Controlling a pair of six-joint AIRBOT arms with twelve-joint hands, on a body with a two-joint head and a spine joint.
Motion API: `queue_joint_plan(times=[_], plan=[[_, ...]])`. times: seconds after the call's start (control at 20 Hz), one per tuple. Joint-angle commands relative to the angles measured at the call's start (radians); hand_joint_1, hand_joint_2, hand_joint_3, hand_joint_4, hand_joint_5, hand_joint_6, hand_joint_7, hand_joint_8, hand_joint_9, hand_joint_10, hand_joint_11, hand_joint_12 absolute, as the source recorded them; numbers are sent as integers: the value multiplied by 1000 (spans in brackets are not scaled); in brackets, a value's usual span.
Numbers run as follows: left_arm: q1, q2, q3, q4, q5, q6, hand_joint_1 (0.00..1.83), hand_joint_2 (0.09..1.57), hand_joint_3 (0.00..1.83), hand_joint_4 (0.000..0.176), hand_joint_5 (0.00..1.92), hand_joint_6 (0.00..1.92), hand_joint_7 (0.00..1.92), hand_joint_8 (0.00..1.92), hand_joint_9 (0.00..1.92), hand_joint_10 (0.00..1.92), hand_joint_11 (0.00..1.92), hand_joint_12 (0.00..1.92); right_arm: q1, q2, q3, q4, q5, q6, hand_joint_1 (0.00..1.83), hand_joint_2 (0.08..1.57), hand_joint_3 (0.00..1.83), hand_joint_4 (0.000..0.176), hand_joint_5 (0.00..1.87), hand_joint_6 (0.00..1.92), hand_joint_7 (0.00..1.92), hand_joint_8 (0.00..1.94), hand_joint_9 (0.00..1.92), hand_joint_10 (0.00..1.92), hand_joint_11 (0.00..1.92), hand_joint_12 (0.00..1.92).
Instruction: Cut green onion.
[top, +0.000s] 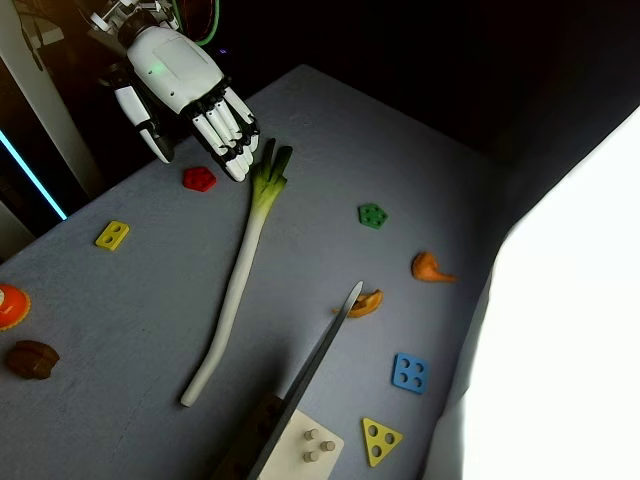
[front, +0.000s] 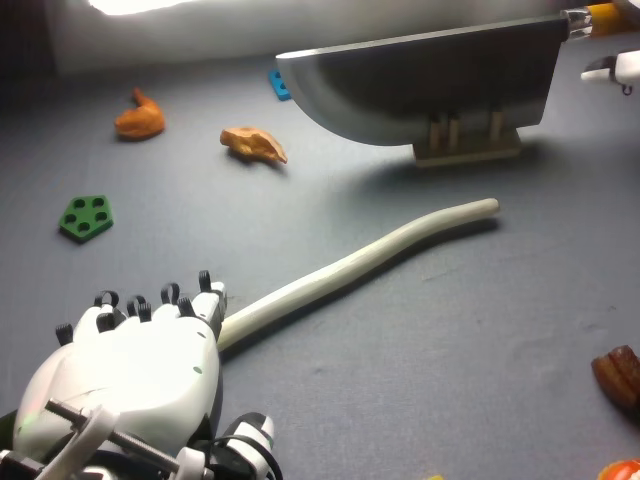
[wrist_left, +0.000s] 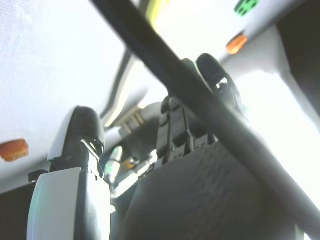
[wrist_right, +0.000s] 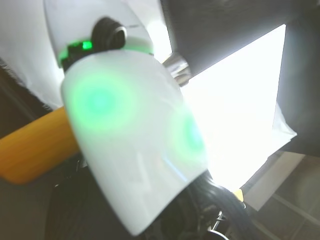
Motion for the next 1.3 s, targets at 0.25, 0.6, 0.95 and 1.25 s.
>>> queue_joint_plan(times=[0.25,0.6,0.95,1.25], plan=[[39,-35,18,101,75,-61,771,1250,0,18,182,13,283,10,388,44,0,1110,20,-19,32,20,116,3,1062,976,0,23,0,0,0,0,0,0,0,0],[45,-71,28,99,91,-61,866,1180,0,0,283,25,267,2,309,7,0,1154,17,-27,32,20,116,9,1062,987,0,5,0,0,0,0,0,0,0,0],[57,-104,47,94,113,-61,895,1150,0,0,283,18,239,0,282,0,0,1142,2,-27,32,20,114,25,1114,973,0,4,0,0,0,0,0,0,0,0],[63,-124,80,93,128,-61,805,1188,1,2,208,1,272,1,257,1,0,999,-2,-26,32,20,114,26,1087,981,0,17,0,0,0,0,0,0,0,0]])
